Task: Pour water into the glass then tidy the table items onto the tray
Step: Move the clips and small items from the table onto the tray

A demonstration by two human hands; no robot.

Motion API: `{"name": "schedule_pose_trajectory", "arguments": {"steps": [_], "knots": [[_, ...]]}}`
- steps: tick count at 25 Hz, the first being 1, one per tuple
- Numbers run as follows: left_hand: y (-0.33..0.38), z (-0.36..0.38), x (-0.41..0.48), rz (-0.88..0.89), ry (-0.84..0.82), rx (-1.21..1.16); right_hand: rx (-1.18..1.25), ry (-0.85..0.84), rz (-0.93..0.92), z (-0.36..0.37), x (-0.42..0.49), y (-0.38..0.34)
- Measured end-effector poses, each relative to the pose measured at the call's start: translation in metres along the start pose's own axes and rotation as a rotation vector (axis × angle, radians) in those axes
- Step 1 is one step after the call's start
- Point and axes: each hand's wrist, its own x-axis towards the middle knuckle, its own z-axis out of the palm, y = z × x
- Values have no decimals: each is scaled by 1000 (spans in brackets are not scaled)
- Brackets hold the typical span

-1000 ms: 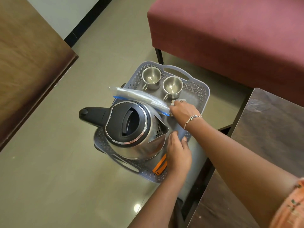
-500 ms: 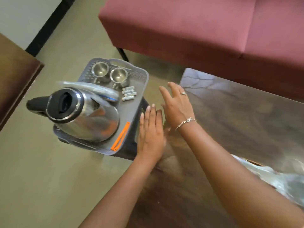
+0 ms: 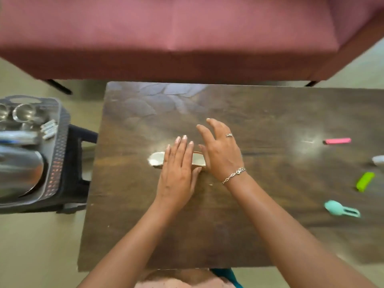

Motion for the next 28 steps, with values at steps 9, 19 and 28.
{"name": "schedule_pose_trajectory", "arguments": {"steps": [9, 19, 28], "knots": [[164, 52, 36, 338, -170, 26, -70, 89, 270, -74, -95, 162], [258, 117, 51, 605, -389, 118, -90, -93, 690, -74, -283, 316], [303, 171, 103, 772, -528, 187, -19, -323, 680, -44, -305, 361]]}}
